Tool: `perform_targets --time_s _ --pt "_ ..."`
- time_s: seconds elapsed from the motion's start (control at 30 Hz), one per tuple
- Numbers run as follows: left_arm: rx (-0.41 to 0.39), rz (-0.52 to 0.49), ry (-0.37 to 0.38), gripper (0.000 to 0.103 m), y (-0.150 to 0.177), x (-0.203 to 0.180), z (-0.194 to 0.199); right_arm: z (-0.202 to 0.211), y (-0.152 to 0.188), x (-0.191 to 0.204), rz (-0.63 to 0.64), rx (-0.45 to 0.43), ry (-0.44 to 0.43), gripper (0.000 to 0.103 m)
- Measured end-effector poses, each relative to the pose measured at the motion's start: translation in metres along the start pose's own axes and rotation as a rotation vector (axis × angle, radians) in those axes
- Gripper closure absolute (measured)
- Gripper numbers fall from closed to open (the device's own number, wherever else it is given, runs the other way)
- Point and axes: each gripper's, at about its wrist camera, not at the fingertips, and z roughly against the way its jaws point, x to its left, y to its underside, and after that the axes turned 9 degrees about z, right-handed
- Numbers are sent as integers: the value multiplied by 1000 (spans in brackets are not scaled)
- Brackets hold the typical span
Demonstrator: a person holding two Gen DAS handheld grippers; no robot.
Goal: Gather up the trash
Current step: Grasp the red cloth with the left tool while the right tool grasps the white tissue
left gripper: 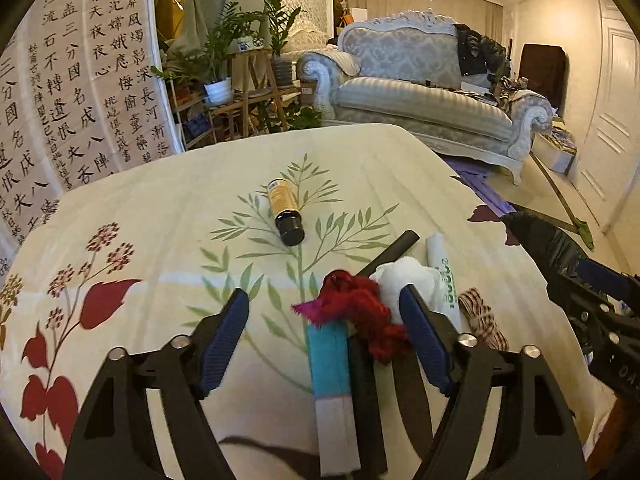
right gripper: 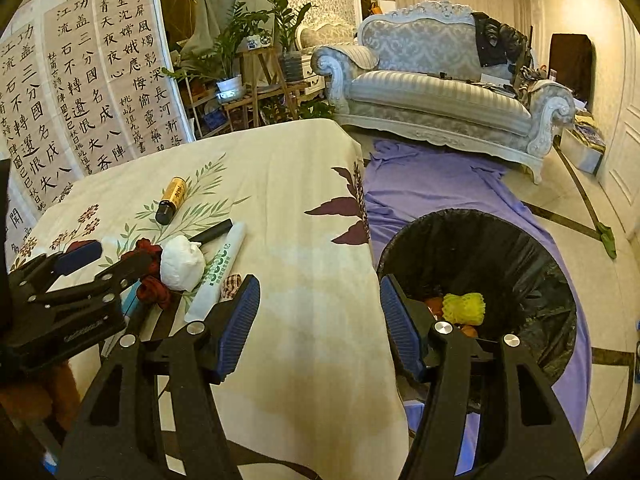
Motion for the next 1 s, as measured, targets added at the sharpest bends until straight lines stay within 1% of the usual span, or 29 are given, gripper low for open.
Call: perform_targets --time_s 0.03,0.07,0.1,0.17,0.3,0.53,0.67,0.97,1.0 --pt "6 -2 2 42 0 -1 -1 -1 0 0 0 1 0 42" --pt "17 -5 13 49 0 -1 -4 -3 -1 1 0 5 -2 42" --pt "22 -6 24 60 0 -3 -5 -4 -1 1 0 6 -3 42" --pt "34 -7 73 72 1 -3 -6 -6 -2 1 -1 9 -5 42" --pt "24 -15 78 75 1 -4 -2 -9 -3 4 2 12 -12 42" --pt "-36 -15 63 75 -7 7 19 -10 -11 21 32 2 -36 42" --pt "-53 -12 29 75 -8 22 27 -11 -17 35 54 -2 -67 42" --pt "-52 36 -77 75 2 71 33 -29 -30 75 116 16 -139 42" --pt "-53 40 -86 75 2 75 33 -33 -31 80 124 21 -145 43"
